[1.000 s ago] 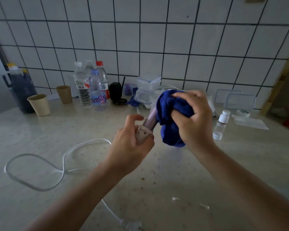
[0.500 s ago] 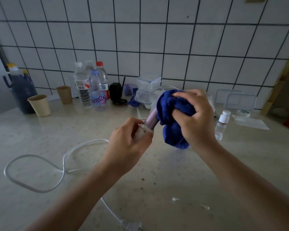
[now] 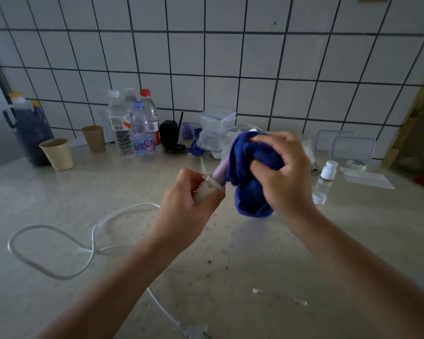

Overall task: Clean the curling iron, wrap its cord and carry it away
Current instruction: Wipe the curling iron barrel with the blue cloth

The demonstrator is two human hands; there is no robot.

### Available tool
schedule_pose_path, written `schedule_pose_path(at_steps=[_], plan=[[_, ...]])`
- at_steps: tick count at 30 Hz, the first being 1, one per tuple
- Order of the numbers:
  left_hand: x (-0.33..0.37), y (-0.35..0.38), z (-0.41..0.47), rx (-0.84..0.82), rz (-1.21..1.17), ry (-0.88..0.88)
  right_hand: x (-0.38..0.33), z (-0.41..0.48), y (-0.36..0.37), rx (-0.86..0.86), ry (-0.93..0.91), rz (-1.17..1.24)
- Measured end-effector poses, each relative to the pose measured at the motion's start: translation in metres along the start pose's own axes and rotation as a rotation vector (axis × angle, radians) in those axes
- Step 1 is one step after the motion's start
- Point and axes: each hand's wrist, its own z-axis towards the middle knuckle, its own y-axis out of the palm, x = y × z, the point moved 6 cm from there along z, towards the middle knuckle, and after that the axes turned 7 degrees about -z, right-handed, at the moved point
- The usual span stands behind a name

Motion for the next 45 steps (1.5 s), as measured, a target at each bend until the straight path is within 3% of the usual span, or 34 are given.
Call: schedule_pose_path(at_steps=[3,10,14,18,25,29,33,39,45], plan=[[0.0,0.005,0.0,-0.04,0.055,0.005,0.004,0.004,-0.006,0.016,0.008,-0.021],[0.0,-0.001,0.005,-0.068,-0.058,-0.09,-0.009,-0.041,0.038,-0.229,-0.02,-0.003],[-0.001,0.001,0.0,-0.066,-0.175,-0.188,-0.002,-0.019,0.021,-0.138,-0.018,-0.038],[0.001,0.006,-0.002,-0.117,-0.115,-0.172,0.01,-0.003,0.002,-0.015,0.012,-0.075],[-0.009,0.006,0.002,-0.084,-0.12,-0.251,-0.007,-0.039,0.038,-0.24,-0.011,-0.005],[-0.006,0.006,0.0,-0.17,-0.386,-0.259,0.004,-0.015,0.015,-0.094,0.046,-0.031],[0.005,0.01,-0.004,-0.26,-0.253,-0.166,0.011,0.001,-0.006,0.028,0.086,-0.055],[0.012,0.001,0.001,-0.132,-0.412,-0.082,-0.007,-0.036,0.035,-0.267,0.046,0.045],[0.009,0.002,0.002,-0.202,-0.424,-0.109,0.007,-0.006,0.003,-0.042,0.239,0.145]])
